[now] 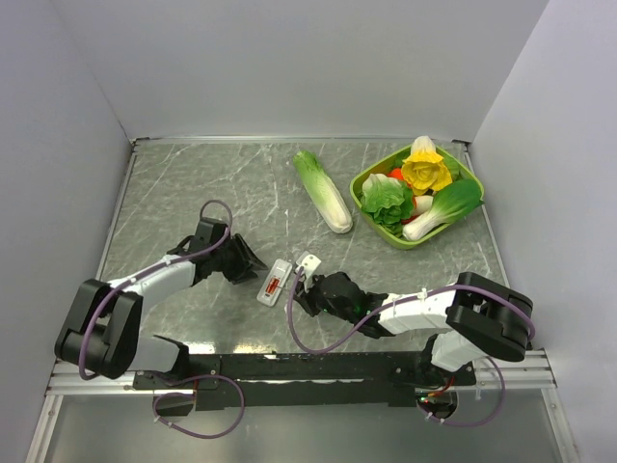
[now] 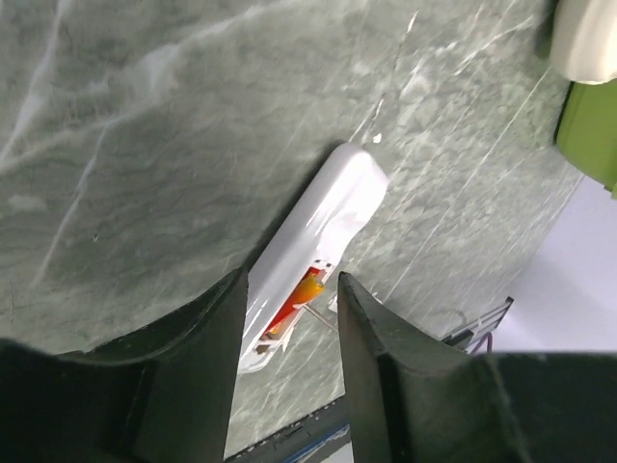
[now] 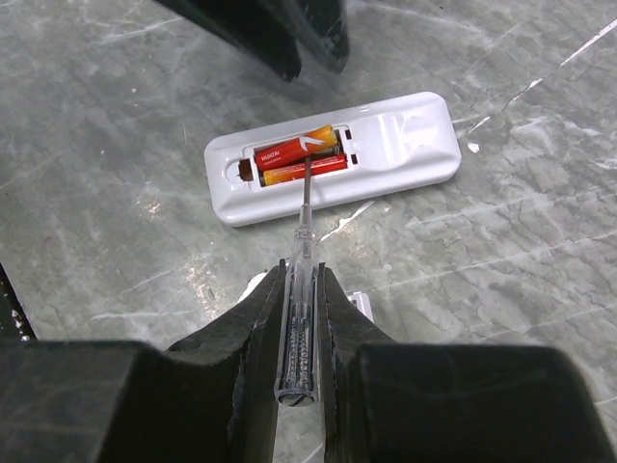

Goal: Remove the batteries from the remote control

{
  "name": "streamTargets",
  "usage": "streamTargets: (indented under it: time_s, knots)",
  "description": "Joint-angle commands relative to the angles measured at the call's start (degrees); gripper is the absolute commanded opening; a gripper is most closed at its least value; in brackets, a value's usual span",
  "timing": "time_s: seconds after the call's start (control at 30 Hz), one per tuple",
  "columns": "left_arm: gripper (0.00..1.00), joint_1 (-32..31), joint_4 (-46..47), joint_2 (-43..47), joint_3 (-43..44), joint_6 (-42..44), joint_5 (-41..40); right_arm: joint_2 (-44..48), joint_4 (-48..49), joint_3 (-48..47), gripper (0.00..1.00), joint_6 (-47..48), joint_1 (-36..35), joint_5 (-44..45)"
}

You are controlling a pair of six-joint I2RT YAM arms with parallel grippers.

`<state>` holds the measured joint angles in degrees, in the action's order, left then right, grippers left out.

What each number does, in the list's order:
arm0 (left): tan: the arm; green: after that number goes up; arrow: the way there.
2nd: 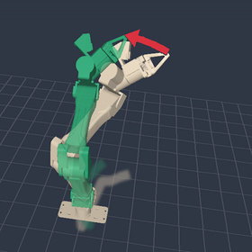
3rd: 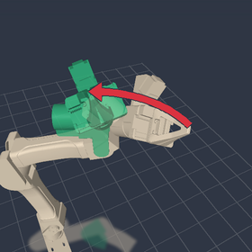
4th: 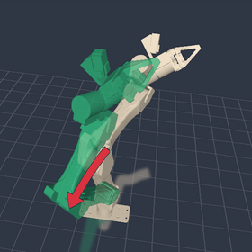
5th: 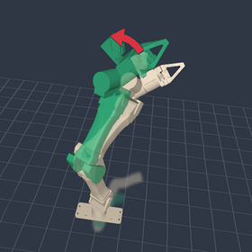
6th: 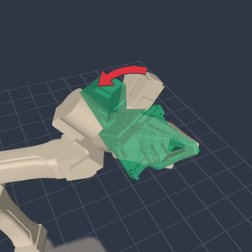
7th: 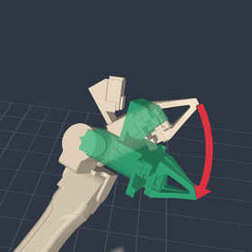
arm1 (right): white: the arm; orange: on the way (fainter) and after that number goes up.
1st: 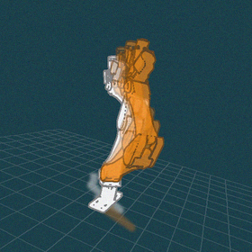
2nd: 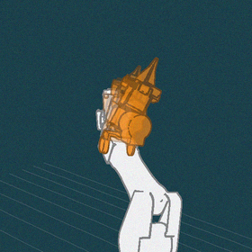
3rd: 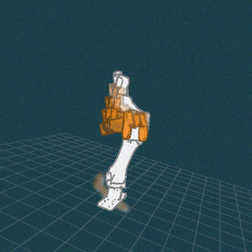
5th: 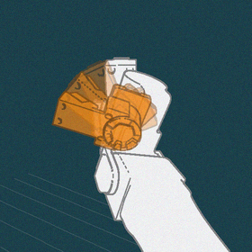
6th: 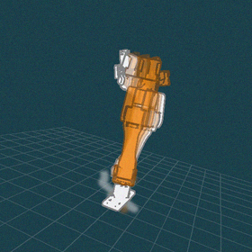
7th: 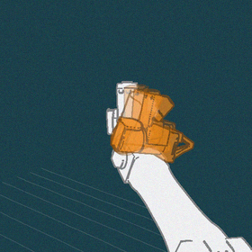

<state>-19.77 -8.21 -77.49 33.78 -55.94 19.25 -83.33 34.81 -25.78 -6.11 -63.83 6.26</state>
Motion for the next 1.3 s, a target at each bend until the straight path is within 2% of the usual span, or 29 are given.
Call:
streamTargets:
  time_s: [0.0,0.17,0.67,1.27]
  knots:
    - [0.48,-0.18,-3.66,2.26,1.73,2.68,-1.84,-1.57,-1.67,1.35,0.0,-0.48,-0.06,-4.24]
    - [0.51,-0.27,-4.53,3.4,1.55,3.56,-2.37,-1.05,-0.18,1.17,0.0,-0.48,-0.15,-5.64]
    - [0.5,-2.29,-2.08,3.67,-1.26,3.03,-0.7,-1.13,1.49,-0.67,0.0,-0.31,-0.15,-8.98]
    - [0.52,-2.03,-11.48,3.67,3.31,3.73,-12.56,0.45,1.14,-1.38,0.0,0.22,-0.24,-9.69]
